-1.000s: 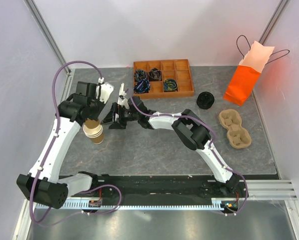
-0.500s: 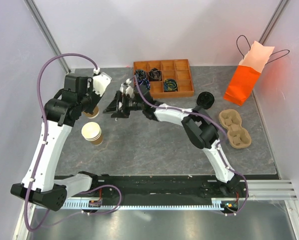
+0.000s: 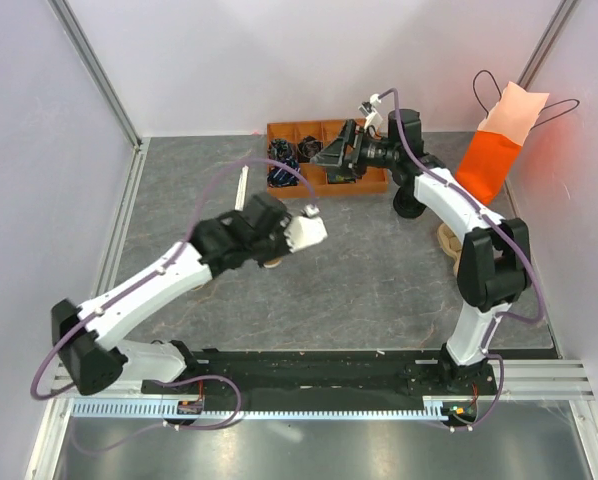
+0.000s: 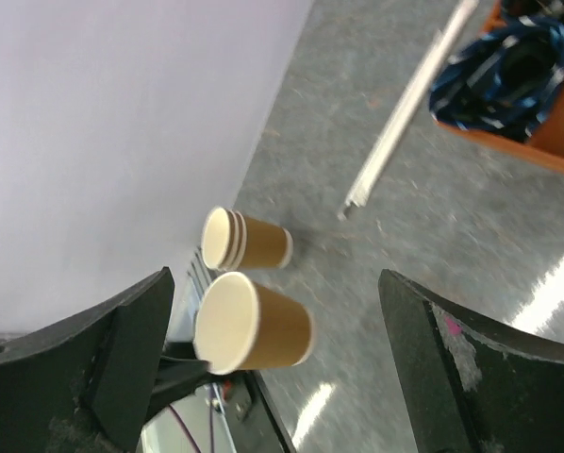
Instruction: Pack the takeout coffee
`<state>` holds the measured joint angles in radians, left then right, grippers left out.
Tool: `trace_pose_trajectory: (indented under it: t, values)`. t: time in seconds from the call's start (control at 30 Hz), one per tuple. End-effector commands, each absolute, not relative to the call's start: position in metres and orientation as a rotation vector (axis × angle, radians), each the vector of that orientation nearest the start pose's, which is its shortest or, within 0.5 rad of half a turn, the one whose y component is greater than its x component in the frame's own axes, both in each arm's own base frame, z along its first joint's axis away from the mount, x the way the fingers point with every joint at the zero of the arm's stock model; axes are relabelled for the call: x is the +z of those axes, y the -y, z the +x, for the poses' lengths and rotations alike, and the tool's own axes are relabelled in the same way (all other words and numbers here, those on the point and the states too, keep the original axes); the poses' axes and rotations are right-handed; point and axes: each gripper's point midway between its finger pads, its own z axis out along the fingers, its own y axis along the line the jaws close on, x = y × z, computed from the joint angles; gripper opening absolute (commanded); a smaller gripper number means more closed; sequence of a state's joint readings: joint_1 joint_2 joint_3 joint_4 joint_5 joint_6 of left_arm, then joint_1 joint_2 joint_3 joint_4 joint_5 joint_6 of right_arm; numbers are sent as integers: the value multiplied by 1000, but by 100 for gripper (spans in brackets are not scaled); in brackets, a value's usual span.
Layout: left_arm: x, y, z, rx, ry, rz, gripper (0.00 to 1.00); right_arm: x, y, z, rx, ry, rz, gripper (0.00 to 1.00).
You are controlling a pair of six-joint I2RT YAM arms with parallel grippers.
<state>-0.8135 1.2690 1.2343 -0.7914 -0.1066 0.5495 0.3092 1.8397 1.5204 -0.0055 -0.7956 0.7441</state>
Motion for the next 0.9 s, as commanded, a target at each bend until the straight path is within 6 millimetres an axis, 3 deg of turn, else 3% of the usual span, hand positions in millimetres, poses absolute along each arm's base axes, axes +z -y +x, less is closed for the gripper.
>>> trace_pose_trajectory:
  t: [0.0,0.07,0.27,0.5,0.67,0.7,0.73,0.8,0.87]
  values:
    - [205,265,265,42,-1687,1508,2,255,-268,391,1373,-2153,-334,98]
    - [189,282,262,37,-1670,1544,2,254,-255,391,1329,-2167,-332,98]
    - [153,302,258,58,-1678,1538,2,252,-225,379,1195,-2184,-360,98]
    - [120,299,240,52,-1725,1564,2,251,-211,369,1176,-2194,-347,98]
    - [108,294,231,30,-1785,1585,2,254,-212,368,1195,-2188,-362,98]
    - [108,294,229,21,-1792,1591,8,257,-211,369,1195,-2183,-363,98]
    - [110,293,228,10,-1804,1573,26,258,-211,369,1204,-2181,-368,98]
    - [119,291,225,-9,-1829,1554,48,260,-212,369,1209,-2175,-378,98]
    - [131,287,220,-51,-1855,1552,56,262,-214,369,1222,-2166,-395,98]
